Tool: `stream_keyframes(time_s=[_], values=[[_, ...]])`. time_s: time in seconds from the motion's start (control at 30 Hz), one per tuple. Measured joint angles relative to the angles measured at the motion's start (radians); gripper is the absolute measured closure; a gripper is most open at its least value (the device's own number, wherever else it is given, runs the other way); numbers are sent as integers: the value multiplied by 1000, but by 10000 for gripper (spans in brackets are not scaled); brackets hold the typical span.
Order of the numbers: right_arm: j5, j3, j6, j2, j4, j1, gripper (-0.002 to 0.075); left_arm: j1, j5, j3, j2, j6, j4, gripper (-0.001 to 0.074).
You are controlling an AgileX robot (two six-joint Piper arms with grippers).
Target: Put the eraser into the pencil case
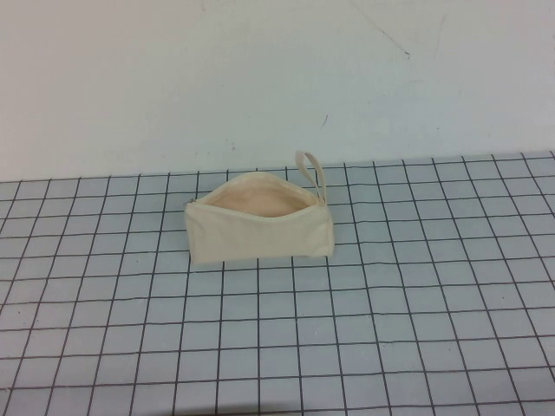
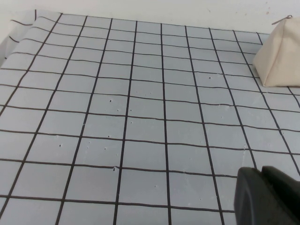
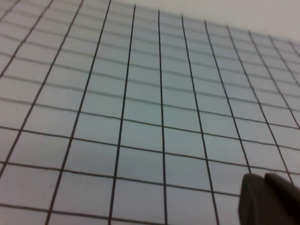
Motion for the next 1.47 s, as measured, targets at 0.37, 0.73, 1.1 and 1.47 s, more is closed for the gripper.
stream_keyframes(time_s=[0.37, 0.73, 1.1, 1.47], values=[[21, -2, 0, 0, 0, -2, 726, 0, 0, 0, 0, 0, 0, 736], [32, -4, 134, 0, 2, -2, 726, 0, 0, 0, 0, 0, 0, 736], [40, -6, 141, 0, 8, -2, 726, 0, 0, 0, 0, 0, 0, 736], [42, -6, 141, 0, 8, -2, 726, 0, 0, 0, 0, 0, 0, 736]])
